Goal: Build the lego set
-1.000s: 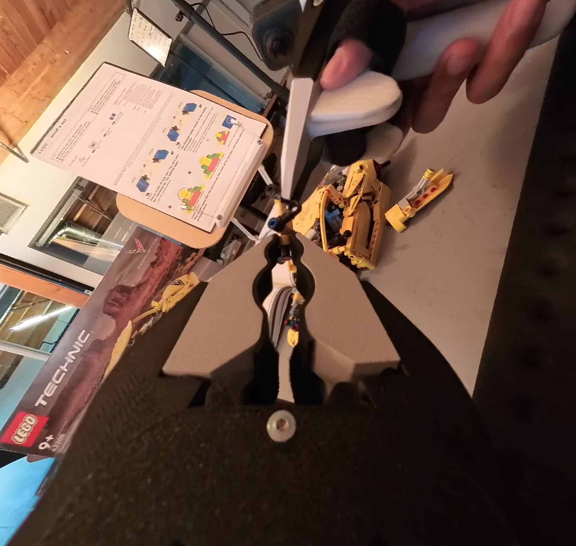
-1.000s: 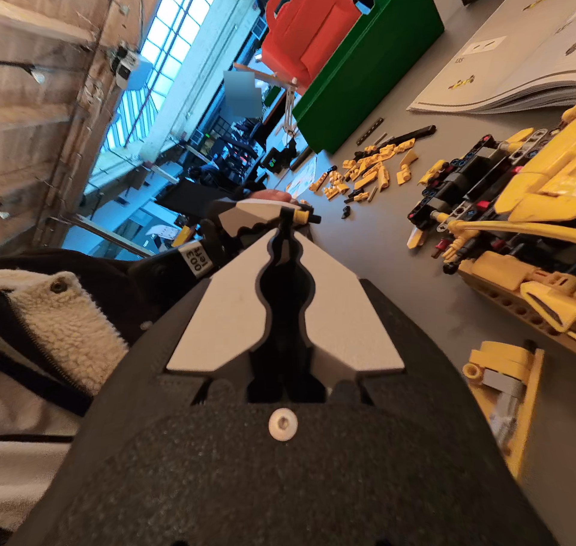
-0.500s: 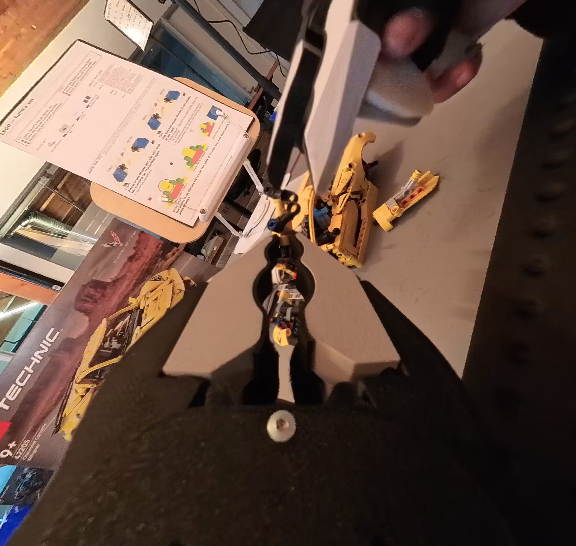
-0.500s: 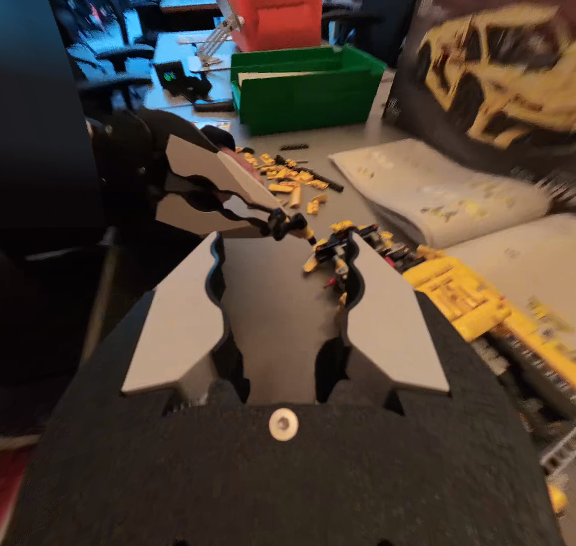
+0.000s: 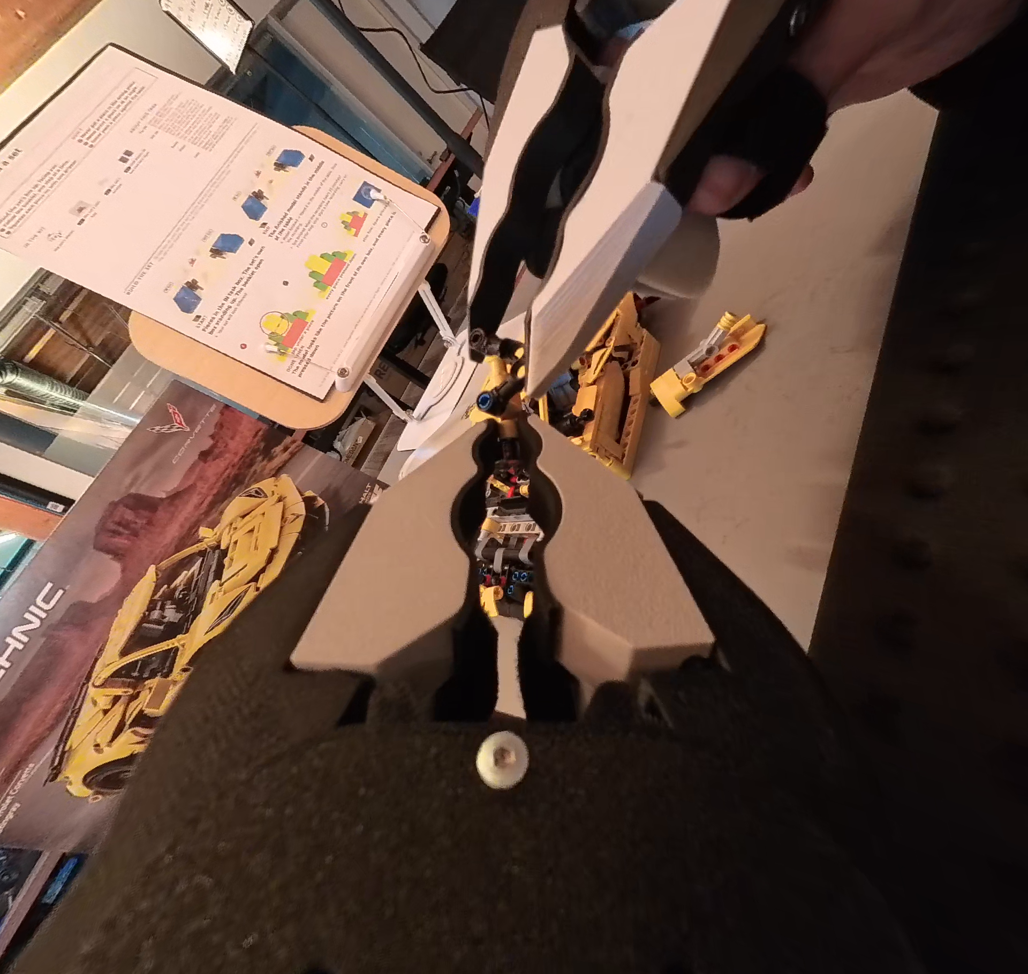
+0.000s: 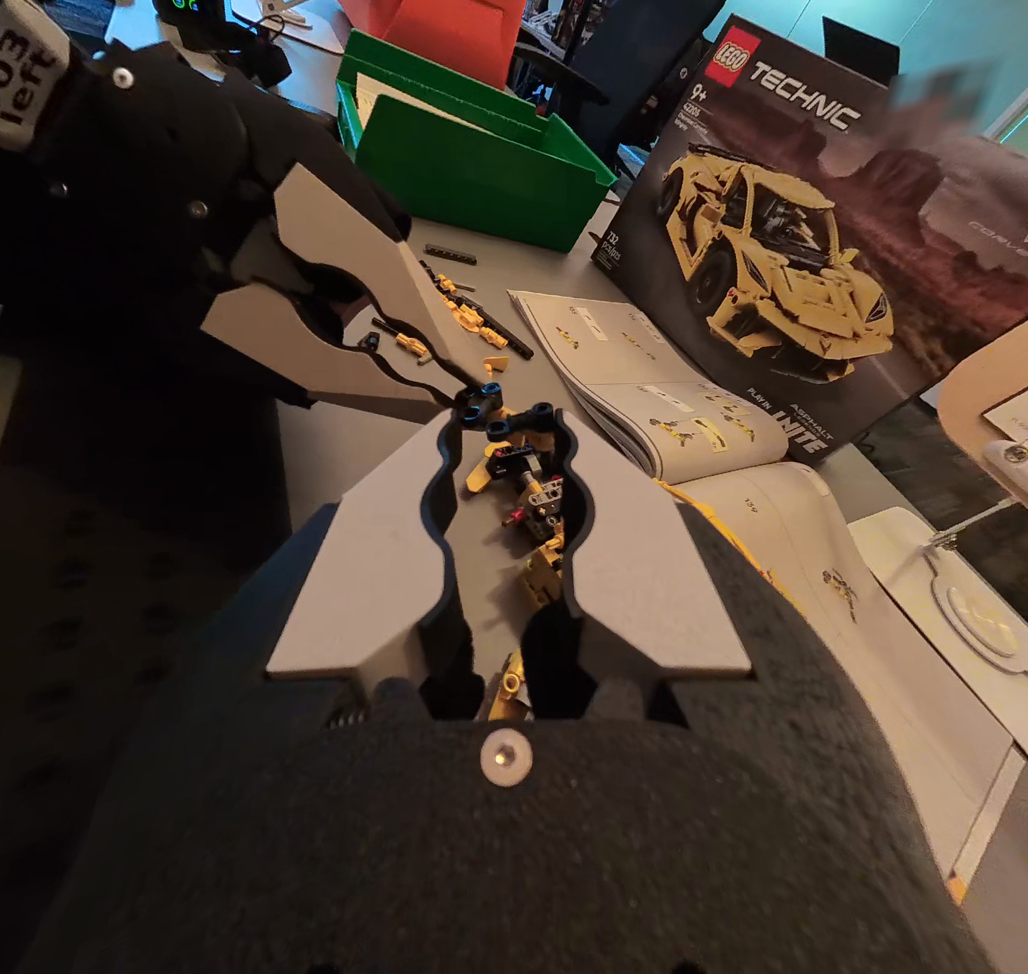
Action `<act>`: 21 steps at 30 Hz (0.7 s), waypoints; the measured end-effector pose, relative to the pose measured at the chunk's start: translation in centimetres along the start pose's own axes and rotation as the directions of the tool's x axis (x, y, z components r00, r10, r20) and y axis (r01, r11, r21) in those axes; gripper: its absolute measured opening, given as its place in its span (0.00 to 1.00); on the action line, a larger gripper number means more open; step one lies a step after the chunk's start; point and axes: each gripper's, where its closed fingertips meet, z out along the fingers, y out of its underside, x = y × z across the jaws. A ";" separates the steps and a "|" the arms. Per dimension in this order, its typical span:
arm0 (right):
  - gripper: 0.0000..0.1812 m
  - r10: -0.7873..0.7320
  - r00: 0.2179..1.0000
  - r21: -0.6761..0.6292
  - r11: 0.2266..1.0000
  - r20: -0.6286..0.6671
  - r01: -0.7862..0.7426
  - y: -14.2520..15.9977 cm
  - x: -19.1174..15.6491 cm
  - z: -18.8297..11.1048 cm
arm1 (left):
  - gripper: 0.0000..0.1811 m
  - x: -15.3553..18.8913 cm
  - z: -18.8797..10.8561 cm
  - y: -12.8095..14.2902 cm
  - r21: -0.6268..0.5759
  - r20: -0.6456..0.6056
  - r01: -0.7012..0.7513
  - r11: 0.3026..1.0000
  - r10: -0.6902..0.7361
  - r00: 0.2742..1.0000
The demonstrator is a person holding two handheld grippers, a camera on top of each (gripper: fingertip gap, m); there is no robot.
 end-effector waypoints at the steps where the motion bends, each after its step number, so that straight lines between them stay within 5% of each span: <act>1: 0.17 0.000 1.000 -0.001 1.000 0.000 0.000 0.0 0.0 0.0 | 0.03 0.0 0.0 0.0 -0.001 -0.001 -0.001 1.000 0.001 1.000; 15: 0.12 0.031 0.999 0.000 1.000 0.039 -0.031 0.1 0.0 -0.3 | 0.03 0.3 0.1 0.2 -0.006 -0.021 0.013 1.000 -0.013 1.000; 21: 0.19 0.005 0.998 -0.030 1.000 -0.064 -0.007 0.0 0.7 -0.9 | 0.03 0.0 0.2 0.5 -0.021 -0.020 0.050 0.999 -0.050 0.999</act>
